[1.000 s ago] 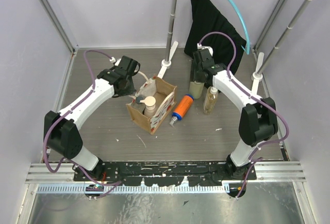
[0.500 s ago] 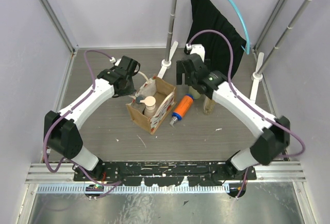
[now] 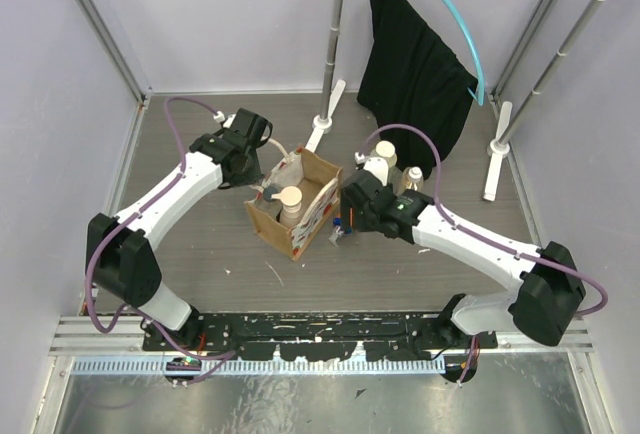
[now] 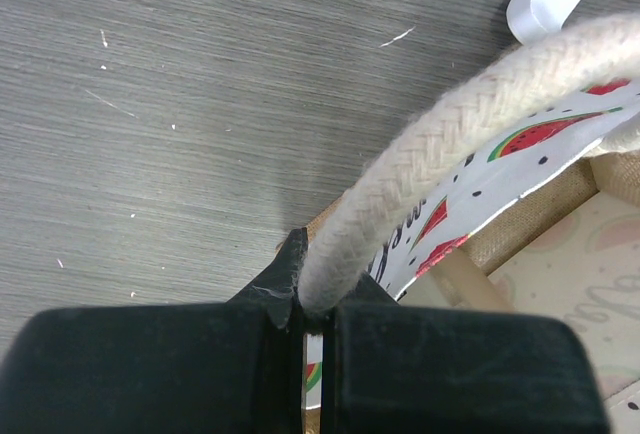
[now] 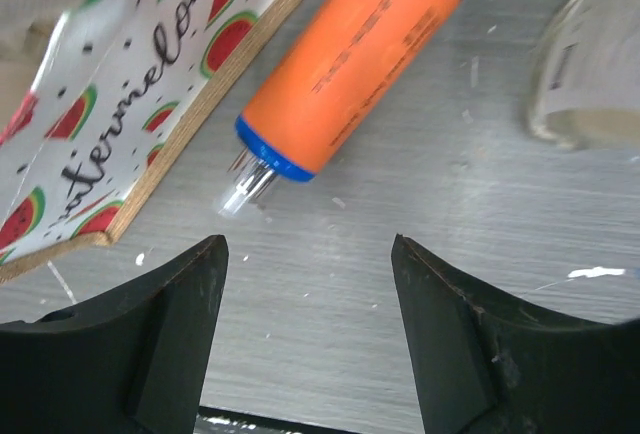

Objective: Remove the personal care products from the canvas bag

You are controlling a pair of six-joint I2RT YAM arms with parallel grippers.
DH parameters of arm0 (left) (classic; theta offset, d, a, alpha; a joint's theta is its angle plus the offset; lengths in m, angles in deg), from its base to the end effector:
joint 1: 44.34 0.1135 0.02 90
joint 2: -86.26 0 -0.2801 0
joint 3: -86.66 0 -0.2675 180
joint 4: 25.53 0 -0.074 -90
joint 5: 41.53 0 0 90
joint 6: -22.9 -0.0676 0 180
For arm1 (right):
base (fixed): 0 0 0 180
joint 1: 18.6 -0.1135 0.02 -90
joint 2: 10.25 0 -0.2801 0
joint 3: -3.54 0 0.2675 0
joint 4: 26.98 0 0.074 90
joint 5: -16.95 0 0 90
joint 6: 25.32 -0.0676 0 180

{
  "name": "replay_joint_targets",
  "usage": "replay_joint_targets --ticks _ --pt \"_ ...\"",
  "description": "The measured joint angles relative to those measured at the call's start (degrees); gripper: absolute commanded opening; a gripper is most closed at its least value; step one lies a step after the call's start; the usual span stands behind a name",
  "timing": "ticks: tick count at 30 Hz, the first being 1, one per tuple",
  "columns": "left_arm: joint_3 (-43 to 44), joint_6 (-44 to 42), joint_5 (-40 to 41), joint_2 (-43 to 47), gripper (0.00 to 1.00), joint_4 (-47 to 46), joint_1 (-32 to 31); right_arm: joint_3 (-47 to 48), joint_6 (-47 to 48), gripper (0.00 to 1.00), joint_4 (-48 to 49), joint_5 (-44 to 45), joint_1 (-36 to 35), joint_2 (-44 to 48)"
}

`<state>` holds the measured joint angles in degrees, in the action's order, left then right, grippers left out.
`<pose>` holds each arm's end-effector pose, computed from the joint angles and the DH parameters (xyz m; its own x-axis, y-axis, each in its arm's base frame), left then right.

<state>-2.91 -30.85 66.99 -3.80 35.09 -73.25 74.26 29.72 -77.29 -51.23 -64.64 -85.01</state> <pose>0.3223 -0.1535 0.2754 -0.8024 -0.1974 -0.5632 -0.1910 0.9790 -0.0710 0.2214 0.1934 0.2538 -0.7590 -0.0208 -0.6507 -0.1012 0.9911 0.0864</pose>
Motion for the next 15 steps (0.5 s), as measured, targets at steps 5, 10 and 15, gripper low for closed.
replay_joint_targets --ticks 5,10,15 --pt "0.00 0.02 -0.04 -0.22 0.01 0.04 0.09 -4.02 -5.27 0.66 4.55 -2.80 -1.68 -0.02" --pt "0.00 0.00 -0.04 -0.22 0.01 0.07 0.09 -10.03 -11.17 0.65 11.69 -3.76 -2.45 -1.18" --pt "0.00 0.02 -0.22 -0.22 0.01 0.07 0.11 -12.02 -15.85 0.66 16.83 -3.04 -6.10 -5.53"
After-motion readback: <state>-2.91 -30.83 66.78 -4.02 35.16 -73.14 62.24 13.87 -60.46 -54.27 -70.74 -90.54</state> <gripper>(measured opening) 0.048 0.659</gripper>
